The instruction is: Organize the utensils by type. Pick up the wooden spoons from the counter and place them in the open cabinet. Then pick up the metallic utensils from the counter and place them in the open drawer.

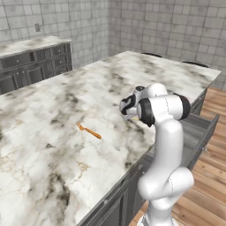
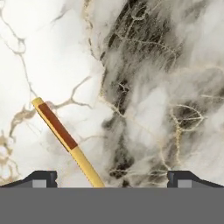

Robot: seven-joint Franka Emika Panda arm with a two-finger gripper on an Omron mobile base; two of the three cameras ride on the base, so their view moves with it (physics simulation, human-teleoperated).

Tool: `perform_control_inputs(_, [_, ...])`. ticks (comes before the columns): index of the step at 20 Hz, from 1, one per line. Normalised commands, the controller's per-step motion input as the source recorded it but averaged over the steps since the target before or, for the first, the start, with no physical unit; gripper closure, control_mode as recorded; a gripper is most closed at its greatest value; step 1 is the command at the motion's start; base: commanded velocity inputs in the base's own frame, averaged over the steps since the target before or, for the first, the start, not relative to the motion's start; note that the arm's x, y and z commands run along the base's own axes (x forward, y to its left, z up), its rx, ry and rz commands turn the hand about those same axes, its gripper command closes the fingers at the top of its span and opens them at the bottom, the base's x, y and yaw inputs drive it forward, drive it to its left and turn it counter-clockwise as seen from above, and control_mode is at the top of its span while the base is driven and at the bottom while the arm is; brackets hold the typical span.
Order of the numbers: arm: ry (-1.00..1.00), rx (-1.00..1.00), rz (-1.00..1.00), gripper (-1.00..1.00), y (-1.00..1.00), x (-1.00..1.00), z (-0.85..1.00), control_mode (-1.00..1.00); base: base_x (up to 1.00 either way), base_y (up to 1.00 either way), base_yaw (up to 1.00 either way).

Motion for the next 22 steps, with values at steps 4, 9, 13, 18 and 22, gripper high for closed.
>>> perform_control_inputs(4, [0.07,0.0,0.29,-1.0,-0.7,0.3,-0.46,-1.0,0.0,0.0,0.0])
perform_control_inputs(9, [0.09,0.0,0.31,-1.0,-0.66,0.39,-0.53,-1.0,0.0,0.0,0.0])
perform_control_inputs(13, [0.05,0.0,0.32,-1.0,-0.67,0.32,-0.55,-1.0,0.0,0.0,0.0])
perform_control_inputs(18, [0.01,0.0,0.21,1.0,-0.45,-0.21,-0.69,-1.0,0.0,0.0,0.0])
perform_control_inputs(22, [0.0,0.02,0.11,1.0,-0.37,-0.66,-0.6,-1.0,0.0,0.0,0.0])
